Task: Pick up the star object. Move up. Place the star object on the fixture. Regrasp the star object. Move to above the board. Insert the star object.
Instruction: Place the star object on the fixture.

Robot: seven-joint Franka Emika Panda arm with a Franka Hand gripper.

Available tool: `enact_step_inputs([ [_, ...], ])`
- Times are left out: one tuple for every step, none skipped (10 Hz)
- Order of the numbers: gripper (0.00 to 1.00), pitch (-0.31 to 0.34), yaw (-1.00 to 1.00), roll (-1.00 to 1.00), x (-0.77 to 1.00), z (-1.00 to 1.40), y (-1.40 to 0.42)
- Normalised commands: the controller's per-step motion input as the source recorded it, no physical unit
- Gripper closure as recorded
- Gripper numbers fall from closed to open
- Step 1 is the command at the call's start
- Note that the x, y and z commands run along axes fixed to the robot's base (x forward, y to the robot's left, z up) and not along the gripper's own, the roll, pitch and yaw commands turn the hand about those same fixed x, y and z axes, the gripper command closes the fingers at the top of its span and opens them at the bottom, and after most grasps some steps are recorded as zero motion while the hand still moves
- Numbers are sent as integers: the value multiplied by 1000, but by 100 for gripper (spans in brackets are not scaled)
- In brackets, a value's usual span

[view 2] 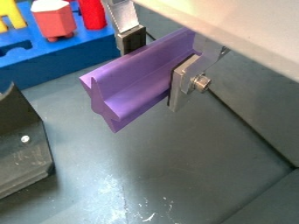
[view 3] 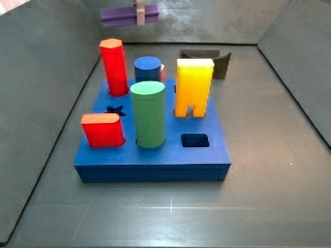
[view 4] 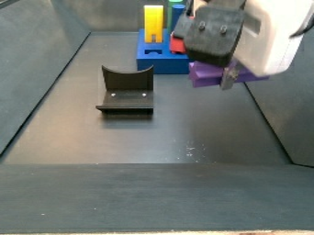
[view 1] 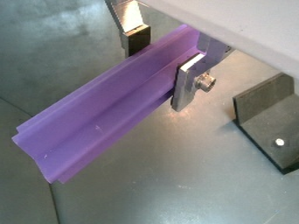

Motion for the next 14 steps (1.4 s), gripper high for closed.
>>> enact_step_inputs([
  [100, 88, 10, 79, -26, 968, -4],
  [100, 87, 8, 72, -23, 840, 2],
  [100, 86, 8, 72, -18, 774, 3],
  [100, 89, 8, 64, -10, 636, 2],
  [100, 94, 5, 60, -6, 531, 6],
  [100, 106, 8, 62, -2, 353, 5],
  [100, 107, 8, 56, 0, 281, 4],
  [100, -50, 1000, -13, 1000, -56, -452],
  [100, -47, 1000, -13, 1000, -92, -454],
  [100, -49, 1000, -16, 1000, -93, -396],
  [100, -45, 1000, -22, 1000, -81, -359],
  [100, -42, 1000, -27, 1000, -78, -336],
  [100, -43, 1000, -31, 1000, -79, -308],
  [100, -41, 1000, -38, 1000, -77, -273],
])
